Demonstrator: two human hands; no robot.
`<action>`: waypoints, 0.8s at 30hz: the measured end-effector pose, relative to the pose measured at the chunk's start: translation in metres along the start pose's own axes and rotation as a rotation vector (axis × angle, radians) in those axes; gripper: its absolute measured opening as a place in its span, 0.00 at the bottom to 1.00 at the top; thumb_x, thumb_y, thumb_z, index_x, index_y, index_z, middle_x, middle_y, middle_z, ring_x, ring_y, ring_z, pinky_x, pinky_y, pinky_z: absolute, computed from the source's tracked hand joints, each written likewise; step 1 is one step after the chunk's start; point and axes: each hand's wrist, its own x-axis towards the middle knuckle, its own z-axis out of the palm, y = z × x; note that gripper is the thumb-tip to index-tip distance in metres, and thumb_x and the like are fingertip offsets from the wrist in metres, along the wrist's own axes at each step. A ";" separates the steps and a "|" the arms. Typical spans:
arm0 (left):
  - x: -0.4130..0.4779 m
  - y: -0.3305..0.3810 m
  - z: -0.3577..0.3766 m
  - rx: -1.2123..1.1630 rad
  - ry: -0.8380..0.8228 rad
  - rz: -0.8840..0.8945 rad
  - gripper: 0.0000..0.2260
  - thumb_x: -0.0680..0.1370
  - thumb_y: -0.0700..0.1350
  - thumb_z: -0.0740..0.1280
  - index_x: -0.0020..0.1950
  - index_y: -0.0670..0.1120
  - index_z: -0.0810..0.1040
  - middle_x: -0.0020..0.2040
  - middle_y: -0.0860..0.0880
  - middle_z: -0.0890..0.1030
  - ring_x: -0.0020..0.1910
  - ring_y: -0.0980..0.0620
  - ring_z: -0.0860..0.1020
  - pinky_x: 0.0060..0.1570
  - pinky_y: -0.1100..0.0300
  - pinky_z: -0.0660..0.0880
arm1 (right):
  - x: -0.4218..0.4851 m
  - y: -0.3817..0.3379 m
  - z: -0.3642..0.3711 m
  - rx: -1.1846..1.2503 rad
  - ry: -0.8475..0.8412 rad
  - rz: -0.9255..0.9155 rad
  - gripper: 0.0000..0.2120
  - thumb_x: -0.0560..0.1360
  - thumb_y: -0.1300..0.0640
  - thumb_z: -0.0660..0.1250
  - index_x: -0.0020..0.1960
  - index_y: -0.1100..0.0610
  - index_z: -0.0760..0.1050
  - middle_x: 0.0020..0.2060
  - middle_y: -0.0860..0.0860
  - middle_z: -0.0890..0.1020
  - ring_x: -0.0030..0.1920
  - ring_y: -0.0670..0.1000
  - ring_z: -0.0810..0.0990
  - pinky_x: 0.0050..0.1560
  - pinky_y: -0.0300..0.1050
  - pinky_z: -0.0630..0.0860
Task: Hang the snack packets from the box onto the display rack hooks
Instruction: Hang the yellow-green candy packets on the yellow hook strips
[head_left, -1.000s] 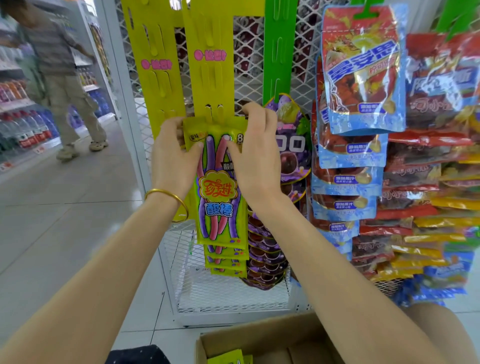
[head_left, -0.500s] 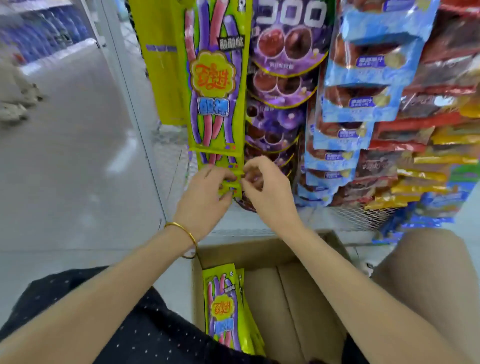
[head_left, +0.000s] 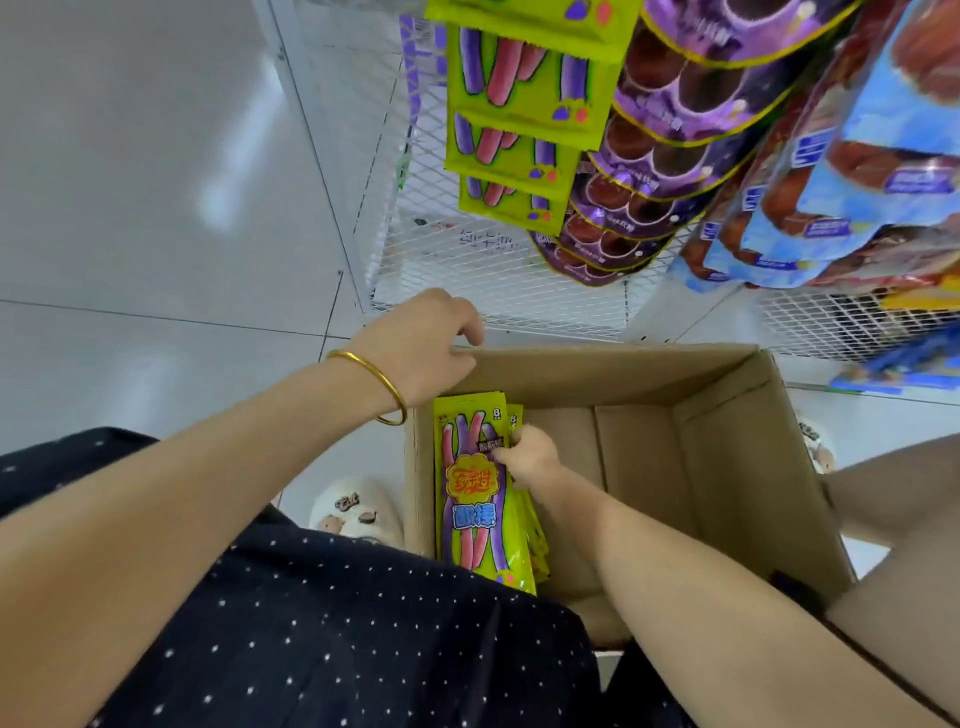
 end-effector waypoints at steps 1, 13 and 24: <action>0.000 -0.002 -0.001 -0.010 0.004 -0.008 0.09 0.76 0.43 0.64 0.55 0.47 0.76 0.58 0.46 0.73 0.52 0.49 0.76 0.54 0.57 0.72 | 0.001 0.001 0.002 0.013 0.031 0.015 0.13 0.73 0.55 0.69 0.52 0.62 0.75 0.48 0.59 0.80 0.49 0.58 0.80 0.49 0.53 0.78; -0.002 -0.004 0.004 -0.038 -0.011 -0.038 0.09 0.76 0.44 0.64 0.55 0.48 0.76 0.58 0.46 0.73 0.53 0.49 0.76 0.56 0.53 0.73 | 0.002 -0.006 0.004 0.348 -0.102 0.019 0.19 0.71 0.57 0.72 0.59 0.59 0.70 0.52 0.58 0.78 0.48 0.56 0.79 0.43 0.52 0.78; -0.001 -0.004 0.005 -0.119 0.053 -0.106 0.23 0.74 0.46 0.69 0.66 0.45 0.69 0.64 0.44 0.69 0.58 0.45 0.74 0.59 0.51 0.72 | -0.030 -0.014 -0.074 0.619 -0.286 -0.183 0.09 0.80 0.62 0.57 0.41 0.55 0.68 0.38 0.55 0.77 0.37 0.51 0.75 0.38 0.45 0.71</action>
